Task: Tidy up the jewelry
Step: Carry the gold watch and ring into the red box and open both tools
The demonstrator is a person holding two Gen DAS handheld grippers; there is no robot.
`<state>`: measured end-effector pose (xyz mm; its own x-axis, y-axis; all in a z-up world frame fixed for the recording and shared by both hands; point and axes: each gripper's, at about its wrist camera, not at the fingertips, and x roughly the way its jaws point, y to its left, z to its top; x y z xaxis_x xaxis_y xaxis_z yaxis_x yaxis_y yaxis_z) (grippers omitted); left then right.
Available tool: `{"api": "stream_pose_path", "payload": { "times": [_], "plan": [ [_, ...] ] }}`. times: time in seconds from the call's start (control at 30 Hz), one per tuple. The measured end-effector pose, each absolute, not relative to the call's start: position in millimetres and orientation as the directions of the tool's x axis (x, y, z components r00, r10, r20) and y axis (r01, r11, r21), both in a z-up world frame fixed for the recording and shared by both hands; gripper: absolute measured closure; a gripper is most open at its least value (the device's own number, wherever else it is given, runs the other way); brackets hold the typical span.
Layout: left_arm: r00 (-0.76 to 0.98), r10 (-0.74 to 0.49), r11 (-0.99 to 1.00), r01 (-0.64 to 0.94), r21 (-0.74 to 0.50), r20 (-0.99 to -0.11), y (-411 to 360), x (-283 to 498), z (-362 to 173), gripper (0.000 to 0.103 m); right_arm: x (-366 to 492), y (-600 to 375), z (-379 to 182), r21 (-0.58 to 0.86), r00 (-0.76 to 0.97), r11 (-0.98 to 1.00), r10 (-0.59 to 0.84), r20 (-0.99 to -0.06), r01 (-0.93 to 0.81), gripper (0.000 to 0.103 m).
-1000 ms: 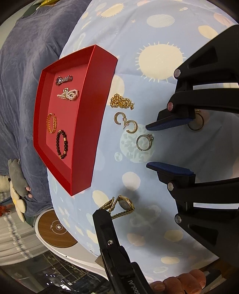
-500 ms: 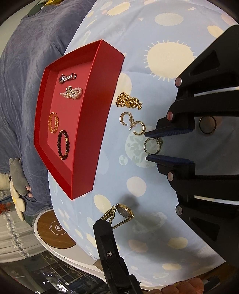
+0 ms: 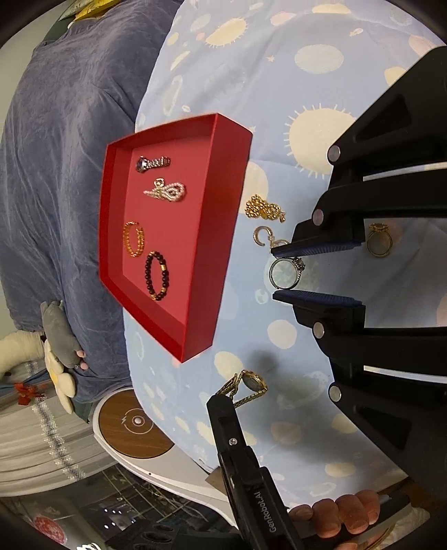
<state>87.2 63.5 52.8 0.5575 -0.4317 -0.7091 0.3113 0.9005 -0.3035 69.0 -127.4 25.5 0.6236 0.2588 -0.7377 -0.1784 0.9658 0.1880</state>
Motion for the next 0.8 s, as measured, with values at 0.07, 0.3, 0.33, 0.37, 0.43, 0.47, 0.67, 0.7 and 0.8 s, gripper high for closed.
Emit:
{"api": "stream_pose_path", "payload": {
  "times": [0.07,0.3,0.33,0.37,0.43,0.47,0.67,0.7,0.8],
  "plan": [
    [0.569,-0.448,0.893,0.321,-0.315,-0.69,61.1,93.0,67.3,0.094,72.5,-137.4,38.9,0.192,0.645,0.968,0.251,-0.722,-0.161,0.084],
    [0.586,-0.484,0.873,0.374,-0.313,-0.65,28.7,140.5,112.5,0.094,117.7,-166.6,60.0,0.181,0.676,0.977,0.207,-0.708,-0.11,0.084],
    [0.577,-0.494,0.868,0.377,-0.324,-0.651,22.0,149.8,113.1,0.094,127.2,-169.5,58.2,0.179,0.675,0.979,0.199,-0.71,-0.1,0.084],
    [0.569,-0.498,0.865,0.378,-0.33,-0.654,16.3,158.5,111.1,0.094,135.1,-171.2,56.2,0.179,0.674,0.979,0.195,-0.712,-0.094,0.084],
    [0.556,-0.492,0.868,0.367,-0.334,-0.67,4.0,176.2,101.8,0.094,150.6,-174.1,49.6,0.174,0.673,0.981,0.182,-0.717,-0.08,0.084],
    [0.55,-0.484,0.873,0.359,-0.331,-0.68,-2.3,185.0,94.3,0.094,155.8,-175.4,45.5,0.169,0.67,0.983,0.176,-0.721,-0.076,0.084],
    [0.491,-0.441,0.896,0.291,-0.335,-0.751,-13.4,222.5,37.2,0.094,181.5,-179.2,12.0,0.149,0.626,0.987,0.15,-0.765,-0.055,0.084],
    [0.482,-0.432,0.9,0.279,-0.333,-0.763,-12.7,226.6,29.3,0.094,183.4,-179.2,9.3,0.145,0.622,0.988,0.148,-0.769,-0.055,0.084],
    [0.466,-0.417,0.908,0.256,-0.332,-0.78,-8.4,232.3,12.9,0.094,189.3,-179.3,3.5,0.131,0.612,0.989,0.141,-0.778,-0.062,0.084]
  ]
}}
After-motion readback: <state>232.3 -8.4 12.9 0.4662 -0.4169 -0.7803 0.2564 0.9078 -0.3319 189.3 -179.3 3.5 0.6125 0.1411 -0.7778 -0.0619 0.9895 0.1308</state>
